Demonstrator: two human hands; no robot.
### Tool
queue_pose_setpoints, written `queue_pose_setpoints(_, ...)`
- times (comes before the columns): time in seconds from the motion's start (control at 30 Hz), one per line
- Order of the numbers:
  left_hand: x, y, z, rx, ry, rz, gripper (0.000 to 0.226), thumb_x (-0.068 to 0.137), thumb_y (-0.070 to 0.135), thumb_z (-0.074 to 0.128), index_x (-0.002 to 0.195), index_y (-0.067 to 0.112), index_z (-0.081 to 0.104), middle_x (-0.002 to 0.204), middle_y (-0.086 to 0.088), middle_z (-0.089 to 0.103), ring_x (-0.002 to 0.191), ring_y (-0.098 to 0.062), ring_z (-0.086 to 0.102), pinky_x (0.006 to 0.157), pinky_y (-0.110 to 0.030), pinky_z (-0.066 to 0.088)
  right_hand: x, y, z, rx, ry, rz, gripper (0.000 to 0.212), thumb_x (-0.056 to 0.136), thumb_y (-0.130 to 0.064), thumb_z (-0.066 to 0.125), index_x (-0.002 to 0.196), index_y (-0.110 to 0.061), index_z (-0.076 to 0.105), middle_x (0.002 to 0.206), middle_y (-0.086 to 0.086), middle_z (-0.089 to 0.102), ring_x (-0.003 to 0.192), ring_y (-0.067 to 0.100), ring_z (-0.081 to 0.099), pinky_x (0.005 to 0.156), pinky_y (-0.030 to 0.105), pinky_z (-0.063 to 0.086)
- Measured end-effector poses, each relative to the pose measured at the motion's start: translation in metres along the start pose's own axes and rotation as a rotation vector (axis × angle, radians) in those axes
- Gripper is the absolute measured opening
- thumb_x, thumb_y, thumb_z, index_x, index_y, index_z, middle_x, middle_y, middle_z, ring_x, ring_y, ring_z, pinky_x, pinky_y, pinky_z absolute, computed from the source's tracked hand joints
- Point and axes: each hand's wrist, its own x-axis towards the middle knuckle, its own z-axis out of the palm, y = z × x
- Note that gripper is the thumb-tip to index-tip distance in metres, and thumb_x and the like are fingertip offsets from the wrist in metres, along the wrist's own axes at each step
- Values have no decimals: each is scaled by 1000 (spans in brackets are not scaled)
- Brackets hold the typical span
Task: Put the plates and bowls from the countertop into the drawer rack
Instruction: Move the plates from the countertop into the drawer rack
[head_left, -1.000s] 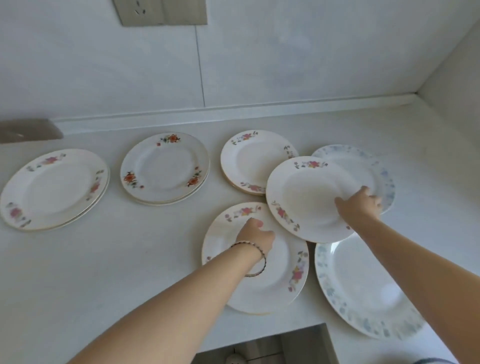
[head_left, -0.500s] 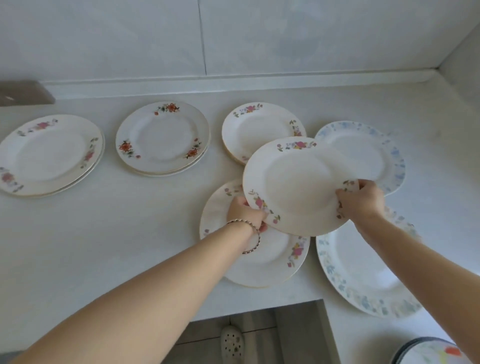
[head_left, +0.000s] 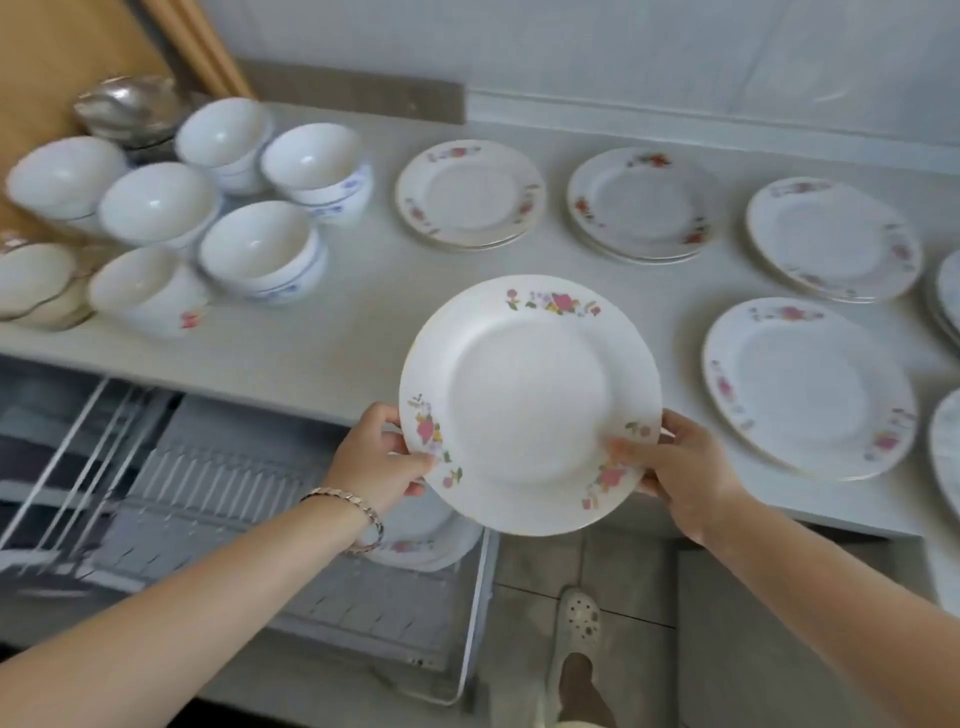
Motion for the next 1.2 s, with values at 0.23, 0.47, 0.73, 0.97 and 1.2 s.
queue_pose_setpoints(0.23, -17, -100, -150, 211, -289, -186, 25, 84, 9, 63, 105, 20, 56, 102, -1, 71, 90, -12, 68, 79, -26, 54, -30, 70, 110, -53, -152, 172, 28, 76, 10, 66, 96, -10, 65, 88, 9, 73, 74, 26, 70, 65, 35, 59)
queue_pose_setpoints(0.47, 22, -188, -191, 243, 90, -448, 22, 89, -5, 45, 79, 13, 53, 90, -14, 58, 78, -22, 57, 68, -29, 46, -26, 132, 154, -227, -162, 324, 28, 77, 12, 64, 98, -7, 63, 91, 14, 71, 75, 28, 69, 68, 36, 60)
queue_pose_setpoints(0.73, 58, -233, -162, 19, 24, -645, 29, 96, -1, 39, 72, 15, 47, 68, -4, 49, 57, -13, 45, 33, -13, 36, 33, 228, 191, 126, 145, 593, 54, 77, 15, 64, 128, 3, 49, 85, 13, 63, 71, 27, 62, 45, 30, 58)
queue_pose_setpoints(0.97, 77, -251, -145, 11, 6, -610, 16, 96, 0, 39, 91, 9, 51, 72, -3, 55, 60, -10, 53, 43, -15, 43, 73, 259, 223, 439, 357, 567, 52, 81, 10, 64, 127, -12, 51, 128, 20, 58, 79, 26, 62, 76, 38, 58)
queue_pose_setpoints(1.2, 82, -264, -146, 56, 33, -610, 20, 92, -1, 37, 99, 7, 53, 70, -3, 58, 61, -12, 56, 54, -22, 39, 80, 272, 236, 496, 536, 629, 46, 86, 0, 62, 128, -15, 53, 127, 11, 62, 103, 27, 64, 98, 33, 49)
